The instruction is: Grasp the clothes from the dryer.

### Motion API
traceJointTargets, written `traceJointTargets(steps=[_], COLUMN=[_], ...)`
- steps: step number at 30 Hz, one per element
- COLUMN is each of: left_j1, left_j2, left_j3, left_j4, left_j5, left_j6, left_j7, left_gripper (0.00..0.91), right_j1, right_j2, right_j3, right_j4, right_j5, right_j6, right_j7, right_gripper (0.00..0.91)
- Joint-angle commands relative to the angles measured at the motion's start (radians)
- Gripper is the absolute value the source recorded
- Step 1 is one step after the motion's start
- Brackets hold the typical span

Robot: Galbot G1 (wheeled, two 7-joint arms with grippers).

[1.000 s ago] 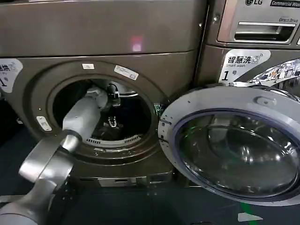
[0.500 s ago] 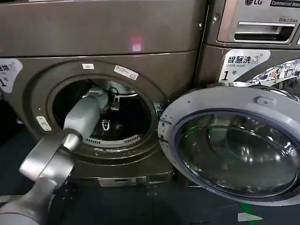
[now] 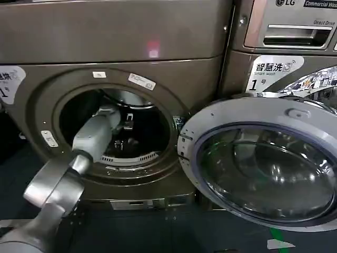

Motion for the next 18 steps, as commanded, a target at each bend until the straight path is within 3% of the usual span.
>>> traceJointTargets(steps=[1, 5, 18], left_j1=[0.003, 0.000, 0.012], left_j2=[-0.001, -0.001, -0.001], left_j3=[0.002, 0.007, -0.015], left_j4=[0.005, 0.009, -0.009], left_j5=[0.002, 0.003, -0.072], left_j6=[-0.003, -0.009, 0.007], left_j7=[0.001, 0.007, -0.020], left_gripper=[0.080, 0.000, 0.000], right_j1=[0.001, 0.005, 0.013], right_j2=[-0.002, -0.002, 0.001], right_j3=[0.000, -0.004, -0.010], right_j4=[0.000, -0.001, -0.001], right_j5=[0.000, 0.000, -0.002], right_j6=[0.001, 0.001, 0.002], right_j7=[0.000, 0.000, 0.001], right_gripper=[0.907, 0.907, 0.907])
